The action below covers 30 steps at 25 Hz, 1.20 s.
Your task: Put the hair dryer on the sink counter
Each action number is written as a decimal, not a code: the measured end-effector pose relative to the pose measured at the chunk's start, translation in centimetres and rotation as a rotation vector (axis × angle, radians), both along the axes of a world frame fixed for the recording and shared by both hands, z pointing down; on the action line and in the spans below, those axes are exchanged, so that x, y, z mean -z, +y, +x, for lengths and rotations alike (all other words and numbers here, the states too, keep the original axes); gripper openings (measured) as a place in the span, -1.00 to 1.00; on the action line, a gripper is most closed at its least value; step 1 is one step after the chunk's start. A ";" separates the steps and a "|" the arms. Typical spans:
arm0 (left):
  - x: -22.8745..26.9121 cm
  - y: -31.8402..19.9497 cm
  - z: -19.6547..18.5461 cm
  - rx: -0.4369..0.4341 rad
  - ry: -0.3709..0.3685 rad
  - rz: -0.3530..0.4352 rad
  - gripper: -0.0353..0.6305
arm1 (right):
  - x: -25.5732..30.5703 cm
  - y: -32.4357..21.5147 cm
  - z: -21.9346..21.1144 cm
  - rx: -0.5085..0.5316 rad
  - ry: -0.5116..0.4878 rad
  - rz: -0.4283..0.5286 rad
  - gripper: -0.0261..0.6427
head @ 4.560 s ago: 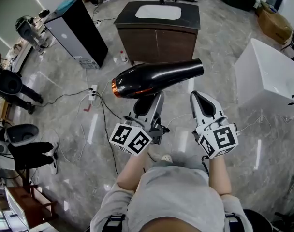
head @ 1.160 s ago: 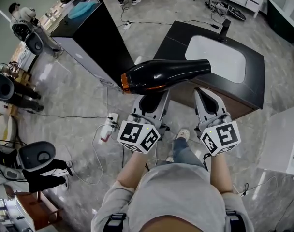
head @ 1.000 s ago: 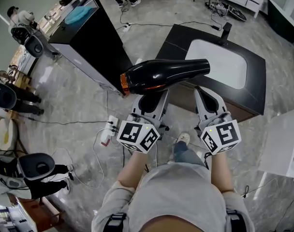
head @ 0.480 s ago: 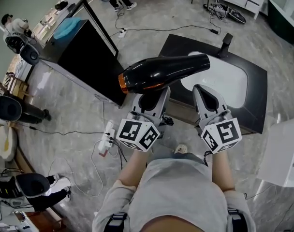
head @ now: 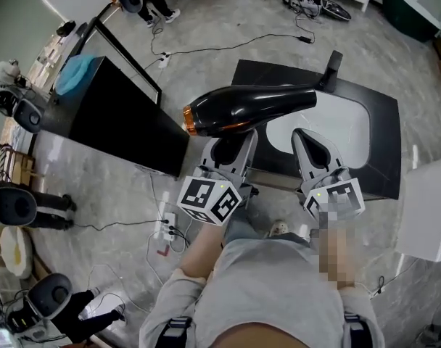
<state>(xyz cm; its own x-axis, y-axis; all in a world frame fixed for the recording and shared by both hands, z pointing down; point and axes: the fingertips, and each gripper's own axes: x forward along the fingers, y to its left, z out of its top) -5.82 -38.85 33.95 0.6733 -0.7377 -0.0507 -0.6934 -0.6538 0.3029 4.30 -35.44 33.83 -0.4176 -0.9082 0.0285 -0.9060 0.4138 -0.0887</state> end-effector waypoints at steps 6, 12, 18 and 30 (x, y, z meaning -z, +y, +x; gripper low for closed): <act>-1.2 -6.5 0.8 -0.143 -0.022 -0.036 -0.39 | -0.3 -4.8 0.1 -0.148 -0.015 -0.022 -0.89; -3.1 -12.6 0.7 -0.276 0.001 -0.106 -0.39 | -1.3 -8.8 -1.1 -0.275 -0.005 -0.043 -0.89; -6.2 -16.9 2.5 -0.387 -0.007 -0.183 -0.39 | -2.4 -10.6 -0.5 -0.414 -0.002 -0.068 -0.89; -13.5 -22.6 6.0 -0.460 -0.121 -0.256 -0.39 | -5.1 -12.7 0.8 -0.555 0.019 -0.135 -0.89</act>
<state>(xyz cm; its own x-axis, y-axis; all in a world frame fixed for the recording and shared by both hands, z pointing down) 0.19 -61.48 47.43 0.9195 -0.3442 0.1898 -0.3930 -0.8136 0.4284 5.06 -48.16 38.91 0.1224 -0.9790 0.1629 -0.9864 -0.1381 -0.0890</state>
